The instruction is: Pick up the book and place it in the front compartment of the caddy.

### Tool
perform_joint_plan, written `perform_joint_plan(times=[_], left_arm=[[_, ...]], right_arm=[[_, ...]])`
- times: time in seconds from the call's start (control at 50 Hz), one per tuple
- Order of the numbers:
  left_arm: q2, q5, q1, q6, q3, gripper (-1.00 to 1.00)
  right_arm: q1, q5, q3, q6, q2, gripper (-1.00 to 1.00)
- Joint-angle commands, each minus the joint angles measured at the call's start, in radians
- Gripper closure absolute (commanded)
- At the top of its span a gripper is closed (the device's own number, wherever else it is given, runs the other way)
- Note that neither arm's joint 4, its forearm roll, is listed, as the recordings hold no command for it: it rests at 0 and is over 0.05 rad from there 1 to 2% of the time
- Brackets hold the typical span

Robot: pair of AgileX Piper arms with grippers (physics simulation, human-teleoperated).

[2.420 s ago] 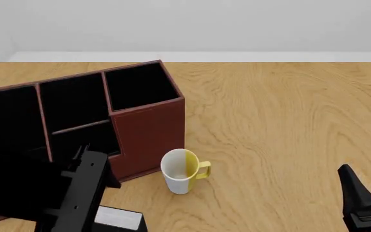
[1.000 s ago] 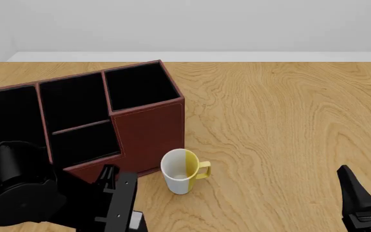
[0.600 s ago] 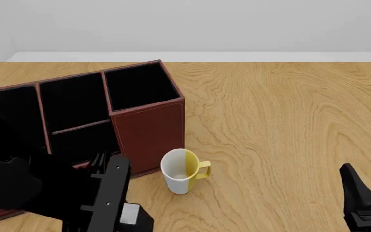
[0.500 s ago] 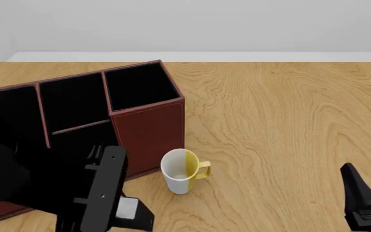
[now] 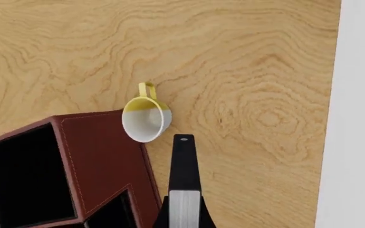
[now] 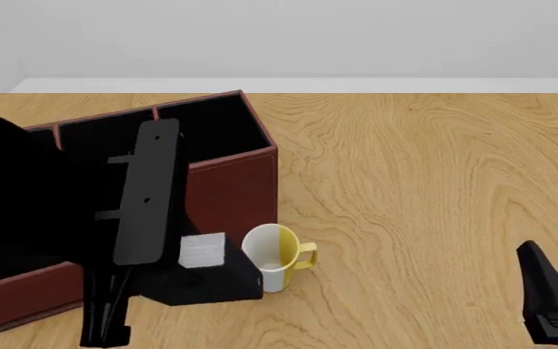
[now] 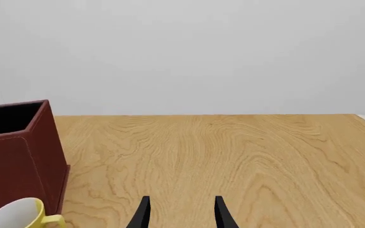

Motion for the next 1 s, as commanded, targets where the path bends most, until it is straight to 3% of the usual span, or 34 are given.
perform_joint_plan(times=[0.02, 0.18, 0.28, 0.66, 0.78, 1.0], left_arm=[[0.028, 0.007, 0.019, -0.037, -0.079, 1.0], [0.028, 0.007, 0.035, -0.027, -0.101, 1.0], [0.015, 0.007, 0.069, 0.019, -0.107, 1.0], [-0.063, 0.007, 0.288, 0.256, -0.154, 1.0], [-0.084, 0.007, 0.395, 0.334, -0.143, 1.0], [-0.072, 0.007, 0.46, 0.422, -0.229, 1.0]], right_arm=[[0.006, 0.003, -0.009, 0.022, 0.0, -1.0], [0.001, 0.001, -0.011, 0.038, 0.0, -1.0], [0.003, 0.0, -0.011, 0.046, -0.001, -1.0], [-0.002, -0.002, -0.016, 0.067, -0.001, -1.0], [-0.003, -0.002, -0.017, 0.073, -0.001, -1.0], [-0.004, -0.003, -0.018, 0.082, -0.001, -1.0]])
